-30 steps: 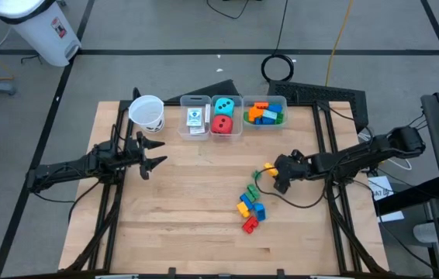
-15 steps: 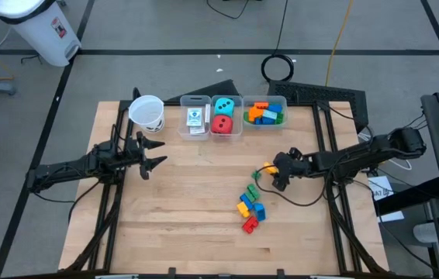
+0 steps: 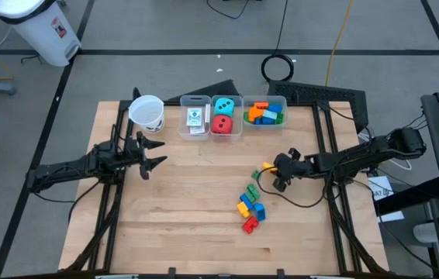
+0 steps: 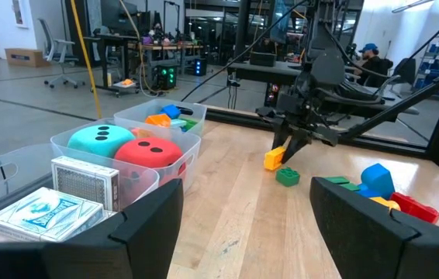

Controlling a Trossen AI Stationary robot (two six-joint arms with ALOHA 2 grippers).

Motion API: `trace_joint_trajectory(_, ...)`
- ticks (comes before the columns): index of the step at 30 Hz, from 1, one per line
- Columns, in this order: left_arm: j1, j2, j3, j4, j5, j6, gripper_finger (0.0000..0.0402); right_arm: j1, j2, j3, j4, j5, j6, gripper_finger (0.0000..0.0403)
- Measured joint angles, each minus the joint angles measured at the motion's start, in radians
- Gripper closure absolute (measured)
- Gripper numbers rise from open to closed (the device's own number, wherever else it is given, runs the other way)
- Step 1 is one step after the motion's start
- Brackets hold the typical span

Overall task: Pick & Place Toys
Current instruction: Put the yellow game piece into the right transparent bin

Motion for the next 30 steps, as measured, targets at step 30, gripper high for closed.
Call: trace_joint_trajectory(30, 0.000, 0.000, 0.000, 0.000, 0.000, 0.000, 0.0114, -0.868, 0.168, 0.307, 0.319, -0.396, -0.783, 0.0344)
